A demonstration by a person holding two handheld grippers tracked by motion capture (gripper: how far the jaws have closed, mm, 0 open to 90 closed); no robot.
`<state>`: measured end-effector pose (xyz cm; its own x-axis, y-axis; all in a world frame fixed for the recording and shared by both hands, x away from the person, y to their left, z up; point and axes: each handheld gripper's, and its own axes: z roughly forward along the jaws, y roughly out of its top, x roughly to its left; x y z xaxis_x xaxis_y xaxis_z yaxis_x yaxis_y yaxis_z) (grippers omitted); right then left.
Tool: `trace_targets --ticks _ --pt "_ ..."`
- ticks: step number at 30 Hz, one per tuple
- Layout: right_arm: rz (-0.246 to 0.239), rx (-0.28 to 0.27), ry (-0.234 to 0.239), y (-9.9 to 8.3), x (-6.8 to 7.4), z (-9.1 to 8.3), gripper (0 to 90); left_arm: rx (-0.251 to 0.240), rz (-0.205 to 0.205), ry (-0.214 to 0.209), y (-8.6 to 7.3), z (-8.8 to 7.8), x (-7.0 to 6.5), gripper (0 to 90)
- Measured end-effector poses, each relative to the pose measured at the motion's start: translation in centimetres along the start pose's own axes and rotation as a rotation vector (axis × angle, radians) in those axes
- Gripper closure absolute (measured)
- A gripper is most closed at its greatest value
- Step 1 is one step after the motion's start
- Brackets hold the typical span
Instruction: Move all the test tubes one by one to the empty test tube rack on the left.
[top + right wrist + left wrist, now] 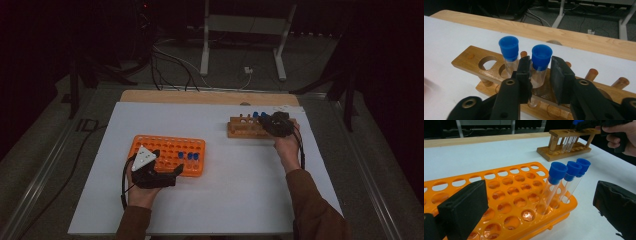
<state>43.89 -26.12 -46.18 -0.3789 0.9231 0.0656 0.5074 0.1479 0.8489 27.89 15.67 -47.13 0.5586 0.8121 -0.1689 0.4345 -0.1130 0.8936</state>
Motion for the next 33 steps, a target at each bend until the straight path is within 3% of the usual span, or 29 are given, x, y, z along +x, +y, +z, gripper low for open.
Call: trace_targets --ticks 13,16,33 --pt "-0.019 -0.001 -0.019 0.0 0.8 0.3 77.5 0.005 0.001 -0.002 0.0 0.0 0.0 0.4" --pt "0.001 -0.018 -0.019 -0.1 0.8 0.1 77.6 0.008 0.001 -0.002 0.0 0.1 0.0 0.5" --pt "0.011 -0.110 -0.014 1.2 0.7 -2.3 77.7 0.014 0.003 -0.007 0.0 0.2 -0.1 0.5"
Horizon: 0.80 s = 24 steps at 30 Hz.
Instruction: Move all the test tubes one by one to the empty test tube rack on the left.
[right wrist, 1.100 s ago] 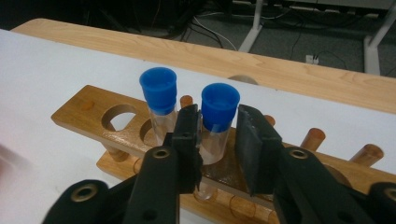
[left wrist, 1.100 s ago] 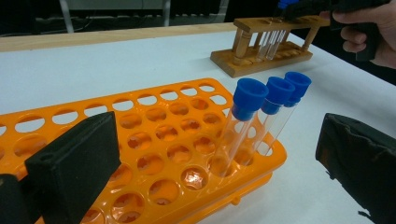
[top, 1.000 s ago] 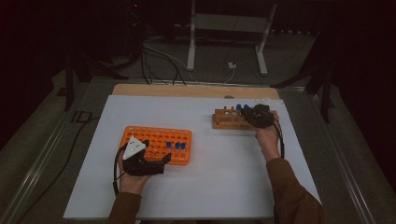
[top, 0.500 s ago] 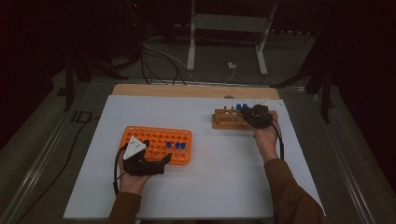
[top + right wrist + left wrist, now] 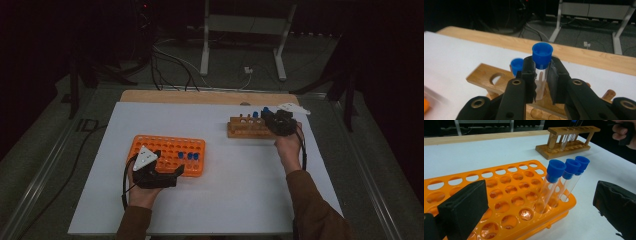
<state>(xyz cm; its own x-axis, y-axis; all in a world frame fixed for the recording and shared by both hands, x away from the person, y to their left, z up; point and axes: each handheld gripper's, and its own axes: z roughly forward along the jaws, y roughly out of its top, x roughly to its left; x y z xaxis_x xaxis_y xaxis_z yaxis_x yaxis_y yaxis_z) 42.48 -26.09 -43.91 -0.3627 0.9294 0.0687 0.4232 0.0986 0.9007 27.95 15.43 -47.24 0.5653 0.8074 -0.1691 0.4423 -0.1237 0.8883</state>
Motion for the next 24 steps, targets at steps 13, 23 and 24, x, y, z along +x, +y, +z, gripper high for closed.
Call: trace_targets --ticks 13,23,24 --pt "0.008 -0.094 0.024 1.2 -0.2 -3.0 77.7 0.008 -0.001 -0.002 0.0 0.2 -0.2 0.5" --pt "-0.006 -0.092 0.077 1.1 0.4 -4.2 77.6 0.002 -0.001 -0.003 0.0 0.1 -0.3 0.5" --pt "-0.011 -0.089 0.084 1.0 0.6 -4.3 77.6 0.002 -0.002 -0.003 0.0 0.1 -0.3 0.5"
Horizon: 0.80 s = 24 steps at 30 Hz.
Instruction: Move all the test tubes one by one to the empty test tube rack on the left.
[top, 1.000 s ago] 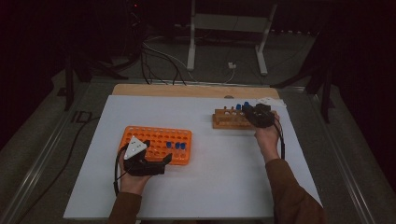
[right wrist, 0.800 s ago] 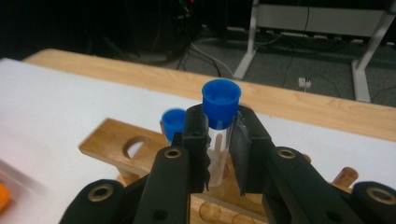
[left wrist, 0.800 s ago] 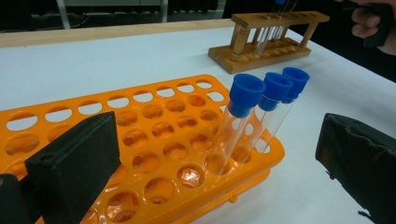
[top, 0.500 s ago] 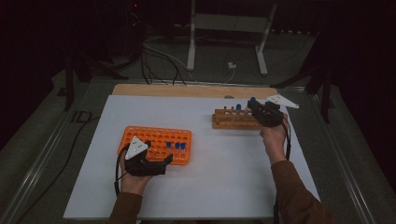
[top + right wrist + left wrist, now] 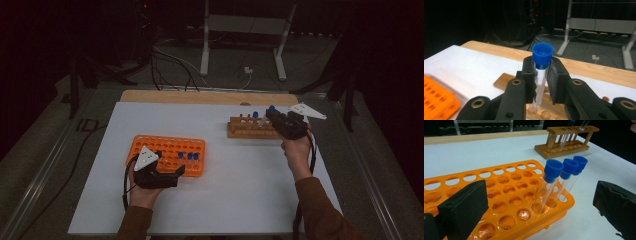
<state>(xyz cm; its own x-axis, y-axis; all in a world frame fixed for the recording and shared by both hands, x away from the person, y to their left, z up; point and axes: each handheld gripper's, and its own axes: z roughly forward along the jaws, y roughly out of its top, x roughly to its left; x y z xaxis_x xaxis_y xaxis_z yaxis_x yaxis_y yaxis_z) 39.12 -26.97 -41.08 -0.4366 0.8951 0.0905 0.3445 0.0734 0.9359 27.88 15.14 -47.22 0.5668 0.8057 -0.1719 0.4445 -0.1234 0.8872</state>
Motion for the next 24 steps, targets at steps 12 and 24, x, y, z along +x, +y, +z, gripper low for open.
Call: trace_targets --ticks 12,24 --pt "-0.039 0.043 0.093 -1.3 2.3 -1.0 77.5 -0.006 0.022 0.017 0.2 -0.1 -0.5 0.5" --pt "-0.051 0.107 0.194 -3.2 4.3 -2.1 77.4 -0.047 0.097 0.061 1.0 -0.6 -2.5 1.0"
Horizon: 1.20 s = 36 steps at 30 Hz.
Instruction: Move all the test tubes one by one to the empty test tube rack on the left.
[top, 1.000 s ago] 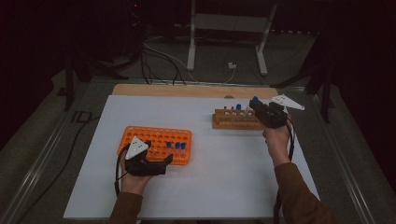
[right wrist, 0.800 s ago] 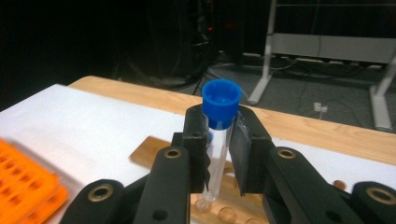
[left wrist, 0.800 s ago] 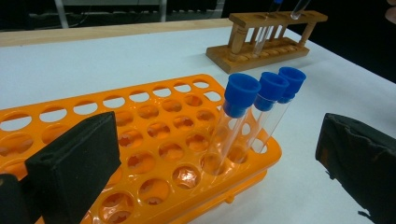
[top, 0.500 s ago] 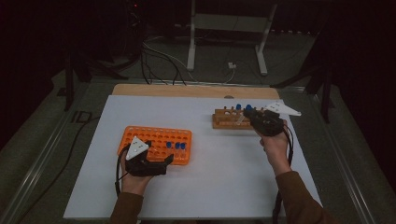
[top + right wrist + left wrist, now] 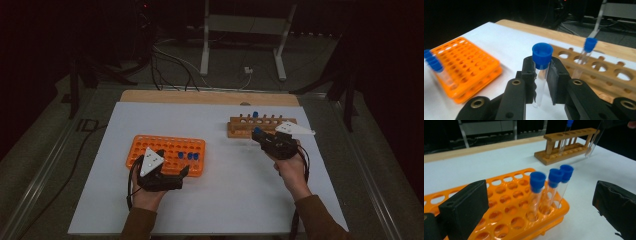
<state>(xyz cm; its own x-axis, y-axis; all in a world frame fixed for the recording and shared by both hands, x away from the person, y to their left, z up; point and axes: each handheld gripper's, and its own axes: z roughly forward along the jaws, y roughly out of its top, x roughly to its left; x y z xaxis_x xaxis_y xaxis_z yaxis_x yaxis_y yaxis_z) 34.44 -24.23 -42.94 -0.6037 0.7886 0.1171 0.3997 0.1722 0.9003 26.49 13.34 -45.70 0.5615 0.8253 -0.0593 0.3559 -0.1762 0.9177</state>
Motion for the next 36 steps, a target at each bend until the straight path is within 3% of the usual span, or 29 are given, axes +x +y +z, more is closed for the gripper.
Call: trace_targets --ticks 5,12,25,30,36 --pt "-0.013 0.011 0.033 -0.4 0.8 -0.6 77.4 -0.038 0.048 0.018 1.0 -0.5 -1.3 1.1" --pt "-0.014 0.028 0.077 -1.1 1.8 -1.6 77.4 -0.051 0.097 -0.035 2.2 -0.2 -4.2 1.5" --pt "-0.017 0.050 0.165 -1.7 4.5 -2.0 77.2 0.018 0.145 -0.153 2.1 4.0 -9.0 7.5" --pt "-0.025 0.057 0.204 -1.6 5.8 -1.8 77.2 0.042 0.157 -0.151 2.1 5.6 -10.1 17.6" --pt "-0.039 0.059 0.239 -1.5 6.9 -1.6 77.2 0.038 0.138 -0.178 1.7 6.5 -10.6 46.0"
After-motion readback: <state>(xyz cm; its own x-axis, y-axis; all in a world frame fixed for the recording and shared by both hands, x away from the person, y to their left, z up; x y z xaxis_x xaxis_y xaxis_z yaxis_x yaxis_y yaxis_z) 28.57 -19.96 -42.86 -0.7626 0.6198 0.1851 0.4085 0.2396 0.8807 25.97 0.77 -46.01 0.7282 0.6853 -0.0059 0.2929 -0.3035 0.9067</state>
